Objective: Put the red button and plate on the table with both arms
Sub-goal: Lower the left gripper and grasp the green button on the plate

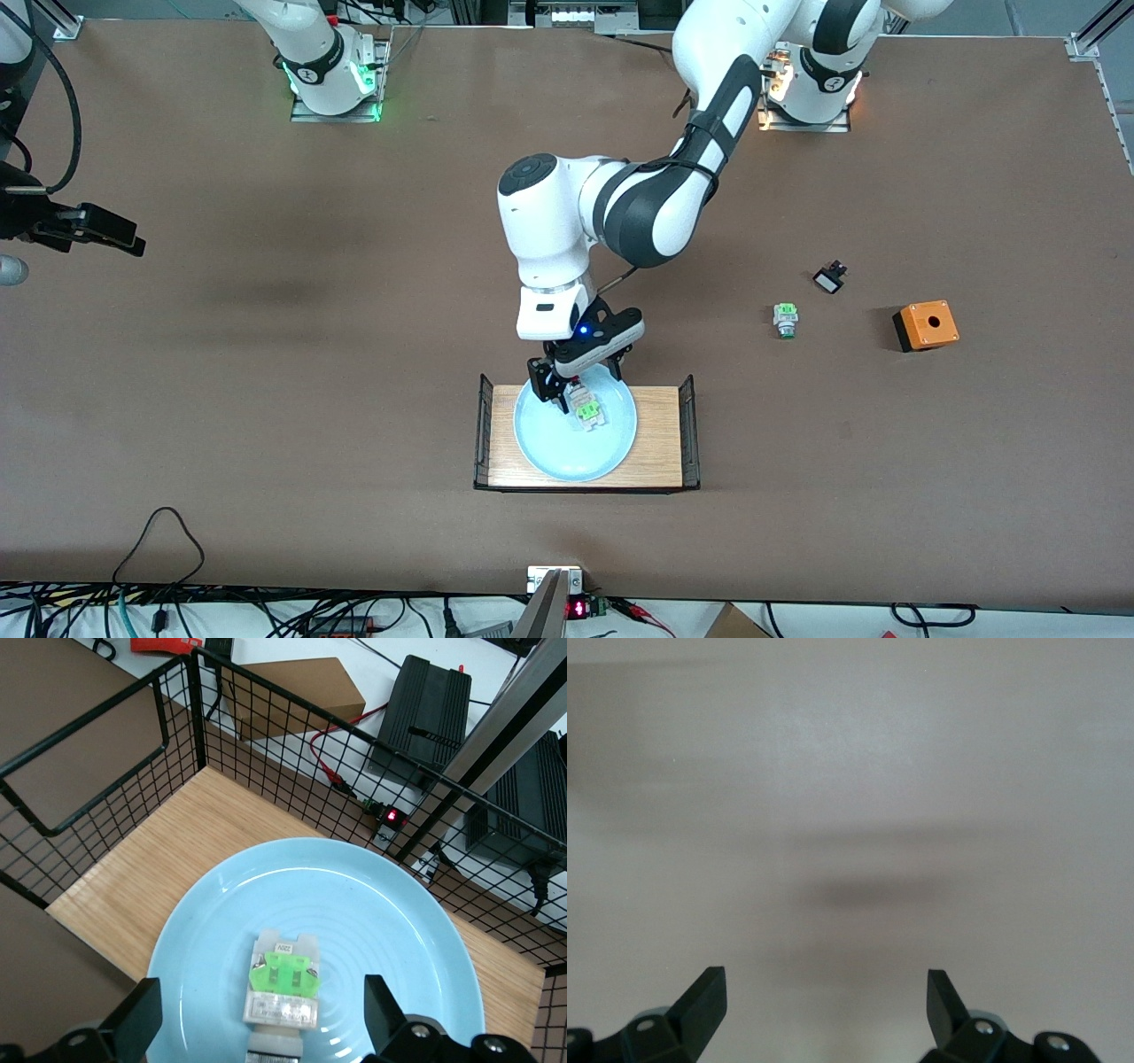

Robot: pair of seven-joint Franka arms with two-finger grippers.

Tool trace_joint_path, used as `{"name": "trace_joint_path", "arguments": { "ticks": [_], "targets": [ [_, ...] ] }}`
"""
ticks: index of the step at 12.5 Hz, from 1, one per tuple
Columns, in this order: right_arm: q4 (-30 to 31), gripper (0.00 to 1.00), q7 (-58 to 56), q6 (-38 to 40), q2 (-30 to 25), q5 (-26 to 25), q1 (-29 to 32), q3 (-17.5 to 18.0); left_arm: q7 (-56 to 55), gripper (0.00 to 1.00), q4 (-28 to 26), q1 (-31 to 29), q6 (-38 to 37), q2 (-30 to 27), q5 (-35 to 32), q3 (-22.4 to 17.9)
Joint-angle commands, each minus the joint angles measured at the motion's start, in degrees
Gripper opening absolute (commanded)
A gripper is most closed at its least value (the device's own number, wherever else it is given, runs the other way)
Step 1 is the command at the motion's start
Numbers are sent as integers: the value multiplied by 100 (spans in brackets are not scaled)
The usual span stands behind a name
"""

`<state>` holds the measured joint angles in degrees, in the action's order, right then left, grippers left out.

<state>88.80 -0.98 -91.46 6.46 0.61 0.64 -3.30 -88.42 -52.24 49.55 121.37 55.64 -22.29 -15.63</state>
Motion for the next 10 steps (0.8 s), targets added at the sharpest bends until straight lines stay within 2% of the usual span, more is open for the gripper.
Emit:
{"name": "trace_joint_path", "arguments": {
  "ticks": [1,5,7,8,10],
  "targets": [
    [-82,100,-25,93,48,-79,33,31,-114,100,311,107,89,307,-135,-230],
    [-100,100,-34,84,83,-70,68,22,-299,99,531,134,159,580,-144,-353],
    [-100,100,-86,93,83,-70,68,22,-316,90,531,143,159,580,-144,-354],
    [-100,100,-78,93,83,-79,59,22,-377,81,539,143,159,580,-135,-353],
    [-100,100,-34,163,83,-70,33,22,-614,44,548,134,159,580,-135,-353]
  ]
}}
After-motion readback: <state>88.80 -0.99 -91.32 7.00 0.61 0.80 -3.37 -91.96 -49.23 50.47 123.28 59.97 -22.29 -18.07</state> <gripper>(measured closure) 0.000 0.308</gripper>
